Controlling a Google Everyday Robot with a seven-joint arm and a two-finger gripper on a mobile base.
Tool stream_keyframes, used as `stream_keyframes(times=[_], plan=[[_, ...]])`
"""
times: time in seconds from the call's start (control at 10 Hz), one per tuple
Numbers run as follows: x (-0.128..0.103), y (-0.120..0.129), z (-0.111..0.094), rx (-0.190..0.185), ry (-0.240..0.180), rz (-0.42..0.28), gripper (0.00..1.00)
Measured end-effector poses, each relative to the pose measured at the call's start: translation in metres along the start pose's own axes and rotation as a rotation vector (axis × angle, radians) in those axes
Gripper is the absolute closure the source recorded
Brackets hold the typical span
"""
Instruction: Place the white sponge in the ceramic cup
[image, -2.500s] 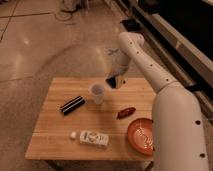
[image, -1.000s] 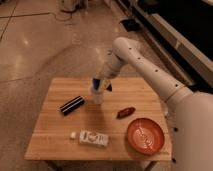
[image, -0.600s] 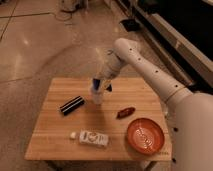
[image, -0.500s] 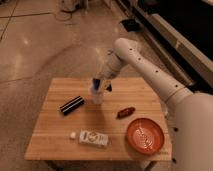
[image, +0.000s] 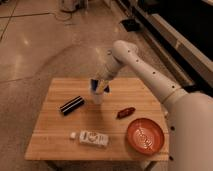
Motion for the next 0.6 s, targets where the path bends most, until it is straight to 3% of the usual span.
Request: stream_keyframes(times=[0.6], plan=[[-0.022, -0.017, 0.019, 0.007, -0.079, -0.015, 1.0]])
